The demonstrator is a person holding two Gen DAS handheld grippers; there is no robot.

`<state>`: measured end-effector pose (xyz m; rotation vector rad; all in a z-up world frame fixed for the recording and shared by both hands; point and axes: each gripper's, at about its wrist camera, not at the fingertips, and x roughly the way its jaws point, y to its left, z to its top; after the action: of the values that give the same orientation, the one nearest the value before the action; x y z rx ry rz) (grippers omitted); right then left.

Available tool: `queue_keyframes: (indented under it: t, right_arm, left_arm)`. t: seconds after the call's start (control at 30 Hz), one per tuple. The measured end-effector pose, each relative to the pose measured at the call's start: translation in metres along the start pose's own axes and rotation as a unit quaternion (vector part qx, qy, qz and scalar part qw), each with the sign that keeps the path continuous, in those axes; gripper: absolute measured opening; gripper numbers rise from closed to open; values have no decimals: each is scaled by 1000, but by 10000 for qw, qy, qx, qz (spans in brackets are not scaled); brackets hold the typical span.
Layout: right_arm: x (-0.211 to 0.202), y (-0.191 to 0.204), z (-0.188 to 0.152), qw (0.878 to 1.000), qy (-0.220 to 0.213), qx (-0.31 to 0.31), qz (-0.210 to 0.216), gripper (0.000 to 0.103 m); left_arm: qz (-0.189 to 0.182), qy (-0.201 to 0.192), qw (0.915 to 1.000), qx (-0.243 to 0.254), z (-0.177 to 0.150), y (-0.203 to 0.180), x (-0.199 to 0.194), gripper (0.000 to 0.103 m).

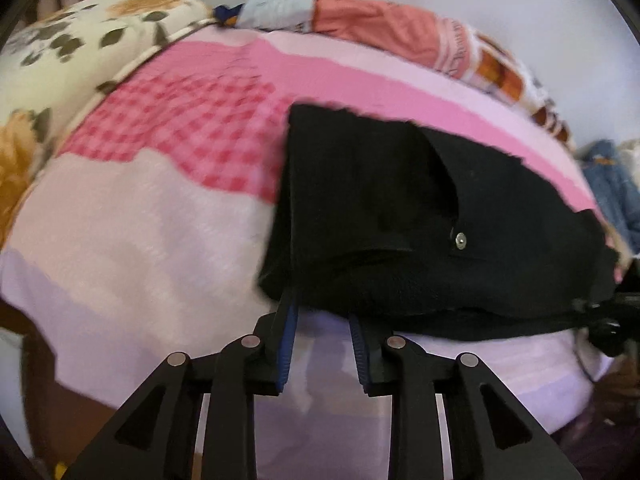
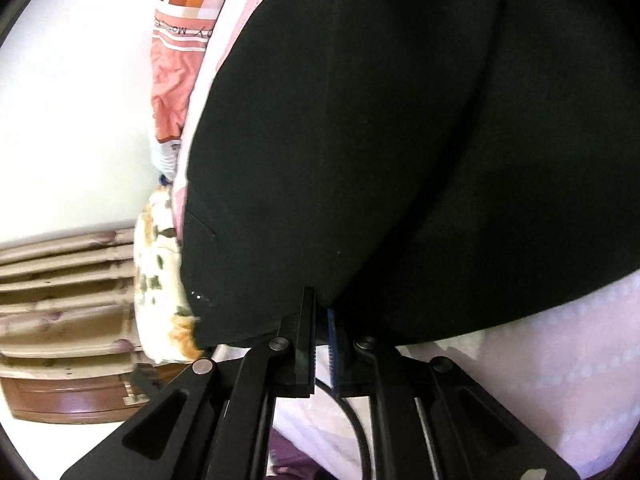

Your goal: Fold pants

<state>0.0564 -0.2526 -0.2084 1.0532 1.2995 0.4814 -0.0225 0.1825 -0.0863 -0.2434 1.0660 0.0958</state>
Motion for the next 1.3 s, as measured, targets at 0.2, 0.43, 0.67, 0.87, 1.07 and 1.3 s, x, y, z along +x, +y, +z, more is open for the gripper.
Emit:
queue_keyframes:
  t: [0.2, 0.43, 0.67, 0.87, 1.07, 1.3]
  right_arm:
    - [-22, -22, 13, 9945, -516, 532, 735, 28]
    - [-57, -59, 46, 9625, -1317, 1324, 1968, 34]
    - [-100, -52, 67, 9501, -2270, 1124, 1823, 64]
    - [-140, -62, 84, 9505, -2647, 1093, 1207, 67]
    - [-178, -52, 124, 9447, -3243, 466, -129, 67]
    - [-187, -85, 150, 9447, -3083, 1018, 457, 31]
  left_arm:
    - [1102, -817, 9906, 14, -1, -2, -42, 60]
    - [310, -1605, 9861, 313, 30, -50, -75, 87]
    - [-256, -1050, 9885, 1062, 37, -112, -1, 87]
    - [-411, -527, 9950, 745, 18, -105, 30, 87]
    - [-283, -535, 9951, 778, 13, -106, 31, 87]
    - [-185, -539, 9945, 877, 12, -107, 35, 87]
